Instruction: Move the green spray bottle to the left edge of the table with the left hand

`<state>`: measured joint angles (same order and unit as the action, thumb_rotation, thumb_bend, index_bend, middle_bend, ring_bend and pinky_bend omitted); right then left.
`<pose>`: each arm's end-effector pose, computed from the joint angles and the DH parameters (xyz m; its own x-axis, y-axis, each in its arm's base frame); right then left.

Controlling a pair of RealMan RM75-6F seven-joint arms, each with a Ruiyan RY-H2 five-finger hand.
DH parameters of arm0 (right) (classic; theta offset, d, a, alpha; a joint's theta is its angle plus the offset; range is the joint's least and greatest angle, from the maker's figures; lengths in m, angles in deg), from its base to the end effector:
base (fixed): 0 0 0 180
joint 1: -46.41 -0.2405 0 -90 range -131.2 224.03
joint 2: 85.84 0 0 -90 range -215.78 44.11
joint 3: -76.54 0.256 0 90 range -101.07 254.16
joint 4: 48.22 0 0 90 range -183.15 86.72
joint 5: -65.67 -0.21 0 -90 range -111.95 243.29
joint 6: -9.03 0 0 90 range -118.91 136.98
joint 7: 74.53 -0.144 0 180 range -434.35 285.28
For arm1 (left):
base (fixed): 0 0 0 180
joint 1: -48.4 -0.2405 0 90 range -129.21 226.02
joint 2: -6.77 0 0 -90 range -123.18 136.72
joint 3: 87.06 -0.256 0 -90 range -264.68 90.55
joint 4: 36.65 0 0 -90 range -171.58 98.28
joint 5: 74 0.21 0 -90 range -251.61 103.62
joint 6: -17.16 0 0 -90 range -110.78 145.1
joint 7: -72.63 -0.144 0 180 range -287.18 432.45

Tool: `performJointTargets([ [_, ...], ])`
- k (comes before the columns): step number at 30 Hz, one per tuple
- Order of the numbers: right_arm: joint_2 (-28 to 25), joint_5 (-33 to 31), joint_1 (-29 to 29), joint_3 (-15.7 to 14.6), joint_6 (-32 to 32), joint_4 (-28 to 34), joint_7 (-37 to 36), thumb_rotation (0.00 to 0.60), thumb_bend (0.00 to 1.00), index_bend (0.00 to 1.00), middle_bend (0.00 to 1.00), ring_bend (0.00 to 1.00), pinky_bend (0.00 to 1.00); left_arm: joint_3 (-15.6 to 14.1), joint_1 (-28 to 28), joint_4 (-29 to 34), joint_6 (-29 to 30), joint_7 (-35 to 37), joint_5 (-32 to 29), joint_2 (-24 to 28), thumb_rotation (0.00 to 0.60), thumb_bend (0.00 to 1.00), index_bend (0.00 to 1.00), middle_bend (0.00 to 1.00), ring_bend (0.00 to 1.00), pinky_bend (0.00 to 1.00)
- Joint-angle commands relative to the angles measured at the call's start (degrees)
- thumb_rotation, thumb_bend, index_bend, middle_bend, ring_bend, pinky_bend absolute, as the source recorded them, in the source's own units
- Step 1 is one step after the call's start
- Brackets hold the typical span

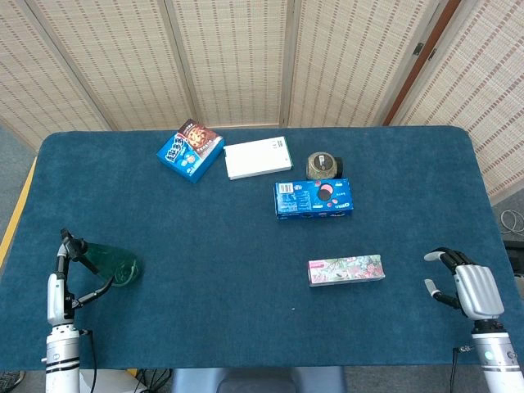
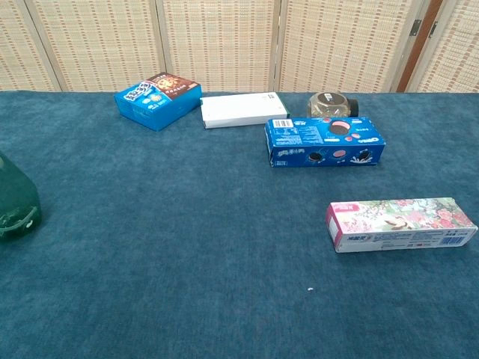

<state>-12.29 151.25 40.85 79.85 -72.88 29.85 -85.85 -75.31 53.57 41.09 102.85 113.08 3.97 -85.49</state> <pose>-0.3455 -0.1891 0.1239 0.2864 -0.0374 0.9574 -0.9579 0.0108 0.2870 -0.3074 0.2087 0.0511 -0.5246 -0.2102 0.8250 0.8401 0.0294 0.5416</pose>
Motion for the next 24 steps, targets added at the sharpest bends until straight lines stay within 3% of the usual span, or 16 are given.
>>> performJointTargets([
  [1, -0.2, 0.0, 0.0, 0.1, -0.2, 0.3, 0.2, 0.600, 0.24, 0.40, 0.37, 0.32, 0.52, 0.2, -0.2, 0.2, 0.3, 0.1, 0.2, 0.7, 0.600, 0.00, 0.07, 0.16, 0.13, 0.06],
  [10, -1.5, 0.4, -0.1, 0.3, -0.7, 2.2, 1.3, 0.600, 0.24, 0.40, 0.37, 0.32, 0.52, -0.1, -1.0, 1.8, 0.2, -2.1, 0.6, 6.3, 0.600, 0.00, 0.11, 0.16, 0.13, 0.06],
  [24, -5.2, 1.8, -1.0, 0.1, -0.1, 8.6, 1.4, 0.600, 0.24, 0.40, 0.37, 0.32, 0.52, -3.3, -0.8, 4.0, -4.5, -0.8, 3.7, 18.2, 0.600, 0.00, 0.15, 0.17, 0.16, 0.11],
])
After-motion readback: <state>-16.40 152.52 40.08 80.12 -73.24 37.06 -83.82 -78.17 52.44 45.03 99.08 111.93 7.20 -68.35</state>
